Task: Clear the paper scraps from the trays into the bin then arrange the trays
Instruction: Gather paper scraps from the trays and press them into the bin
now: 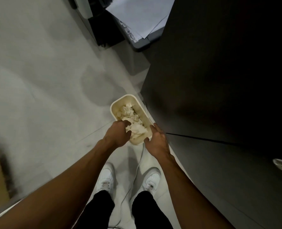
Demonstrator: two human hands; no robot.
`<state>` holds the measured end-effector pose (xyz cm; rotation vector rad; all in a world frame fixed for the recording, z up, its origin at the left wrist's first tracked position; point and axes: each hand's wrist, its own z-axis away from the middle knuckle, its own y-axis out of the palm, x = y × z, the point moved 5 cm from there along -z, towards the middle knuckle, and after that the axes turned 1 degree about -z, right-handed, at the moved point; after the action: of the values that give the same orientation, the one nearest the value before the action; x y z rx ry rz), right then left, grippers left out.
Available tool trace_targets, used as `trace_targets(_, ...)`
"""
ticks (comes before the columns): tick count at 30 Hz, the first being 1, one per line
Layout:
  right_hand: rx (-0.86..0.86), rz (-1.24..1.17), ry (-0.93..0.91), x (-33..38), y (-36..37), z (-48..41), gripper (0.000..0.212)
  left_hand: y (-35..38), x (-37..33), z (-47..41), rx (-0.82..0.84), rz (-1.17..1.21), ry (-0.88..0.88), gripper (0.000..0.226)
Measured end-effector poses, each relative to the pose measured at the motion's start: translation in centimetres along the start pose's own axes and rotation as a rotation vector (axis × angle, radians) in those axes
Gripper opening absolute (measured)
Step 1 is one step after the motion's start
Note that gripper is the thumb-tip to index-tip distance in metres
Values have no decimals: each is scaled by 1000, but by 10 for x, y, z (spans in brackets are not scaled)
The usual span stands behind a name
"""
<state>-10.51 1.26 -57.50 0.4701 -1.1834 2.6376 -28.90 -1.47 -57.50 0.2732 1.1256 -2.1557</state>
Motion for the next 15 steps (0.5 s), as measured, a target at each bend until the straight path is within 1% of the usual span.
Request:
trace_targets(4, -18, -70, 16, 36, -38, 45, 66, -49, -25, 43, -50, 62, 17, 36)
trace_targets(7, -72, -158, 10, 62, -72, 75, 62, -91, -56, 77, -86, 96, 45, 34)
trace_targets(11, -132, -273, -17, 106, -139, 130, 65, -149, -102, 123, -132, 143, 93, 30)
trace_targets(15, -203, -343, -38, 130, -192, 178, 64, -201, -145, 168, -168, 228, 141, 26)
